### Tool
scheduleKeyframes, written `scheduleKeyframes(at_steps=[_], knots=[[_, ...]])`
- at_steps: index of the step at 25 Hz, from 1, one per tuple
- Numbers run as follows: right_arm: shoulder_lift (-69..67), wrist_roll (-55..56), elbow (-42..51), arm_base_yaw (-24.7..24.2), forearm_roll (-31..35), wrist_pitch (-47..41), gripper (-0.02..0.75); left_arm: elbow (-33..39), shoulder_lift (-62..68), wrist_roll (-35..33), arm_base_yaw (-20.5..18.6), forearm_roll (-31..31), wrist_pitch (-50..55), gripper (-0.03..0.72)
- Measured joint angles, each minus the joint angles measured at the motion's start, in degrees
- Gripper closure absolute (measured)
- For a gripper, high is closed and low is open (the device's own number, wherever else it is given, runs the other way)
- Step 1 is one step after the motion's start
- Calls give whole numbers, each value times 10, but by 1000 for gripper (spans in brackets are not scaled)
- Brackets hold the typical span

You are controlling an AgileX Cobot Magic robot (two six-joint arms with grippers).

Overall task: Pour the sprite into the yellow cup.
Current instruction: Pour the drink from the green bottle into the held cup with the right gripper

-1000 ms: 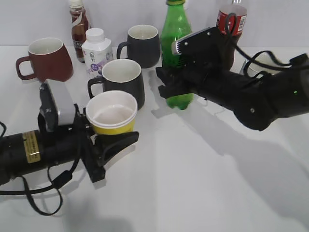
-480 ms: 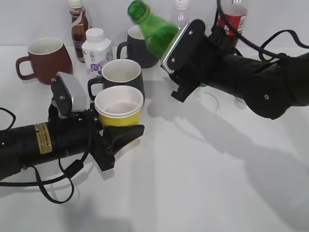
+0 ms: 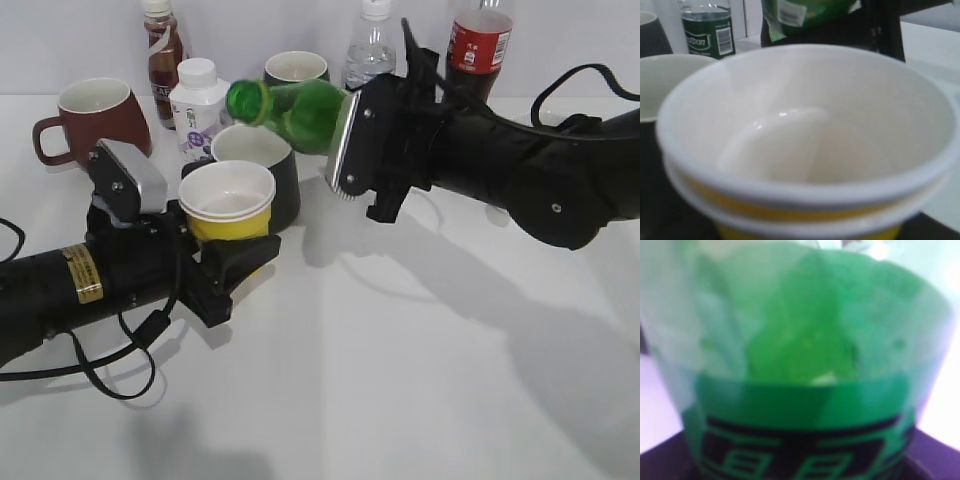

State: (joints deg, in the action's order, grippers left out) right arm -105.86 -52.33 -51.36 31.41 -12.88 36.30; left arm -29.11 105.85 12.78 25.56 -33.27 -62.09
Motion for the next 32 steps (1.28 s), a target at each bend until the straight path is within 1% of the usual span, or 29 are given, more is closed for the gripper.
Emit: scheduleKeyframes(at_steps=[8,16,23,32], knots=[[0,-93,0,0,-1,0,291,0,0,-44,0,2,-1,297],[0,-150,0,0,-1,0,291,0,0,-47,0,-15,-3,297],[0,-190,0,0,-1,0,291,0,0,-47,0,-59,-4,298],[0,-219,0,0,-2,0,291,0,0,-47,0,-63,9,298]])
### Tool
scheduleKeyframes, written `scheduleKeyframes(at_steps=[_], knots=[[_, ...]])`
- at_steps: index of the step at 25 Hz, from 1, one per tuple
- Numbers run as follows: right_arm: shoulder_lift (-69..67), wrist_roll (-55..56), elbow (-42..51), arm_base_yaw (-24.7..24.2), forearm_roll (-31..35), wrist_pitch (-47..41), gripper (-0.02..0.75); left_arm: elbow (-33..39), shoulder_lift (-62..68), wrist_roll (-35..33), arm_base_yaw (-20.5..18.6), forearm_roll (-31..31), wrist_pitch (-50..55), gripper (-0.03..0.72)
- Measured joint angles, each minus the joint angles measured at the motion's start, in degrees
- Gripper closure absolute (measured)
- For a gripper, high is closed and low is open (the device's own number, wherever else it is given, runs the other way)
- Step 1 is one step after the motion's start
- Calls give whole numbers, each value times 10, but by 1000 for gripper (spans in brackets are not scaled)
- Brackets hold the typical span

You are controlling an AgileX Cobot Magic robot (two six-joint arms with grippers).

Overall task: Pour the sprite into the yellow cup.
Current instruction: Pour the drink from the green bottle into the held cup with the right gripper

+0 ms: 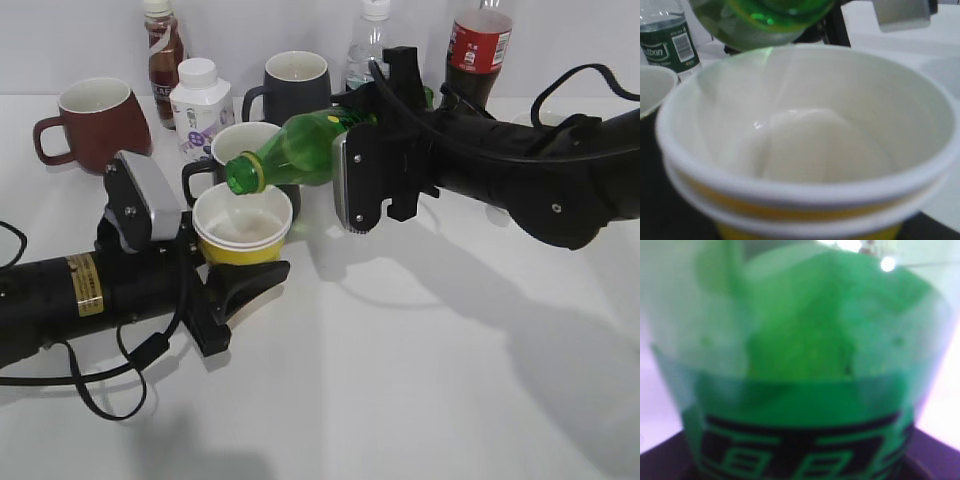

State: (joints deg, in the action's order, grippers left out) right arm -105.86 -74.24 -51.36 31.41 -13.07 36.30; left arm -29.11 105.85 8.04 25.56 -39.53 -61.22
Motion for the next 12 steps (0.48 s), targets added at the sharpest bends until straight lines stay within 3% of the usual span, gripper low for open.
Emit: scheduleKeyframes(at_steps=[12], knots=[[0,-31,0,0,0,0,291,22,0,0,0,5,-12,298]])
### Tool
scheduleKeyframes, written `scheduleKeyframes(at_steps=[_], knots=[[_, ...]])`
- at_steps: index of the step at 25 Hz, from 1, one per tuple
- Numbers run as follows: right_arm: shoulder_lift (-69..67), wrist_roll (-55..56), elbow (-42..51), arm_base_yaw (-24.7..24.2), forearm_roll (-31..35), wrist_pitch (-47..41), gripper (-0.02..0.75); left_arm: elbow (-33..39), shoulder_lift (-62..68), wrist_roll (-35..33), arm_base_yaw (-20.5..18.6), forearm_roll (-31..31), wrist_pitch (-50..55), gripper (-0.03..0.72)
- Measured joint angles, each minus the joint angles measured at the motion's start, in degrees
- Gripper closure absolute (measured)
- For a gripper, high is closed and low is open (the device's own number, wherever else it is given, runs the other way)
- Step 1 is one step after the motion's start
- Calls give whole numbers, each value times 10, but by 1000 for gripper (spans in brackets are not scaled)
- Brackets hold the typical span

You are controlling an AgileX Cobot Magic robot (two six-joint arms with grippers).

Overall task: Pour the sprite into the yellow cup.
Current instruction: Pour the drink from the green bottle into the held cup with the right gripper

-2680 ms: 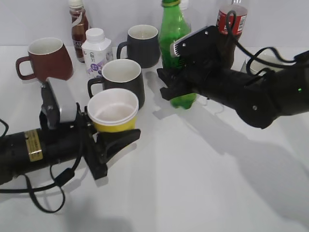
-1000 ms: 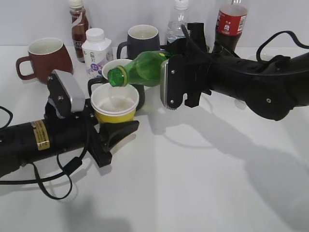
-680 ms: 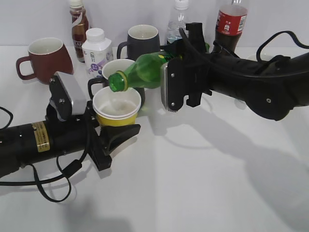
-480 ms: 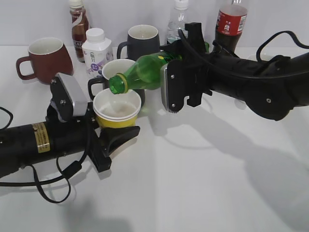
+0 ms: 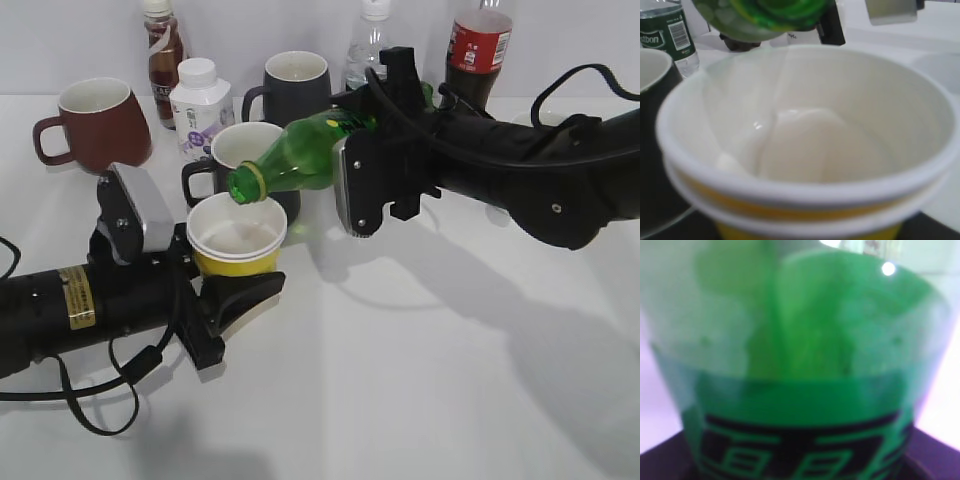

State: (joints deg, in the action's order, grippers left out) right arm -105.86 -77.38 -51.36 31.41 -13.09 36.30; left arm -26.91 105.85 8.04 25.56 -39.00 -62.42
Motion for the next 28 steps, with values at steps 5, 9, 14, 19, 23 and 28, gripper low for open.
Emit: scheduleKeyframes(at_steps=[5,9,14,19,23,28], knots=[[0,-20,0,0,0,0,291,0,0,0,0,0,0,298],[0,-24,0,0,0,0,291,4,0,0,0,-1,-1,298],[0,-28,0,0,0,0,291,6,0,0,0,-4,-1,299],[0,-42,0,0,0,0,291,6,0,0,0,-11,-1,299],[0,-44,0,0,0,0,291,6,0,0,0,-16,4,299],[0,-45,0,0,0,0,291,6,0,0,0,-27,7,299]])
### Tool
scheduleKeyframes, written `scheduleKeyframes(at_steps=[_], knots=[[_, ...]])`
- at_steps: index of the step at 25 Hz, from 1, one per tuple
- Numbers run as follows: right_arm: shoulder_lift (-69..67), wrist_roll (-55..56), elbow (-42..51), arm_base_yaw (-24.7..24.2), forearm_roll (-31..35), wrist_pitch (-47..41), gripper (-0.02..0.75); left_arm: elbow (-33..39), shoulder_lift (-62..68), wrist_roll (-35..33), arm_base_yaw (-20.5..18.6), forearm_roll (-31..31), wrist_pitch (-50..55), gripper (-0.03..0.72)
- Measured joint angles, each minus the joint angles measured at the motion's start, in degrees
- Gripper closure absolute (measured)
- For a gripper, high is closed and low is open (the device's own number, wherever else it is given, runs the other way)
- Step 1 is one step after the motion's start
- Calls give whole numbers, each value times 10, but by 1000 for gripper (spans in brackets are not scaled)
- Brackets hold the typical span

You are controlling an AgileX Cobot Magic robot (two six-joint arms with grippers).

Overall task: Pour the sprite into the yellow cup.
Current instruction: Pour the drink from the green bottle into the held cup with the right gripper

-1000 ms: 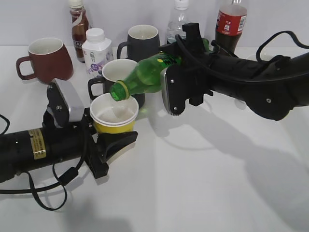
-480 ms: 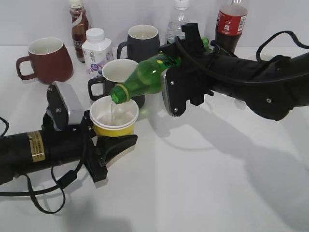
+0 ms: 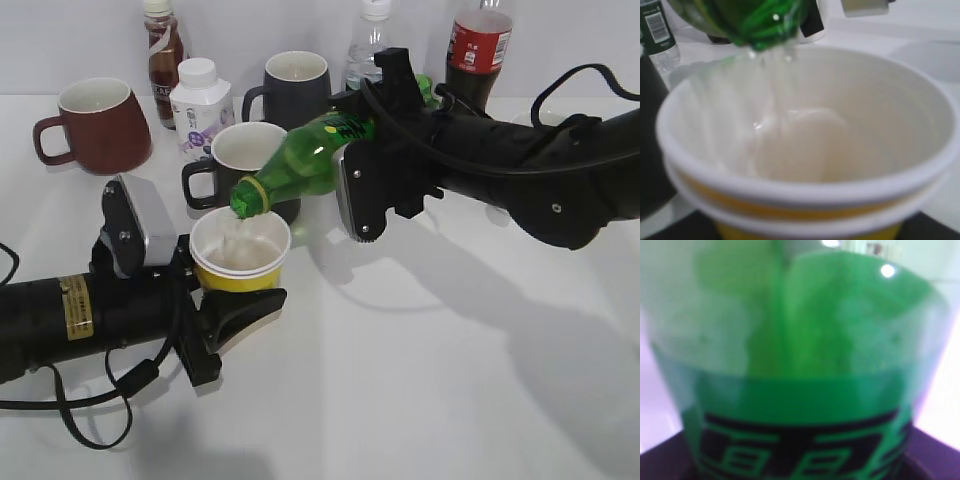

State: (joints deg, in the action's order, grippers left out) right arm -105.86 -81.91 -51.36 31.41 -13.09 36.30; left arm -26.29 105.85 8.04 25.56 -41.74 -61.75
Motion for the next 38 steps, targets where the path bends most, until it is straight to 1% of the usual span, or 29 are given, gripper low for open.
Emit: scheduleKeyframes(at_steps=[38], knots=[[0,-25,0,0,0,0,292,0,0,0,0,-2,4,300]])
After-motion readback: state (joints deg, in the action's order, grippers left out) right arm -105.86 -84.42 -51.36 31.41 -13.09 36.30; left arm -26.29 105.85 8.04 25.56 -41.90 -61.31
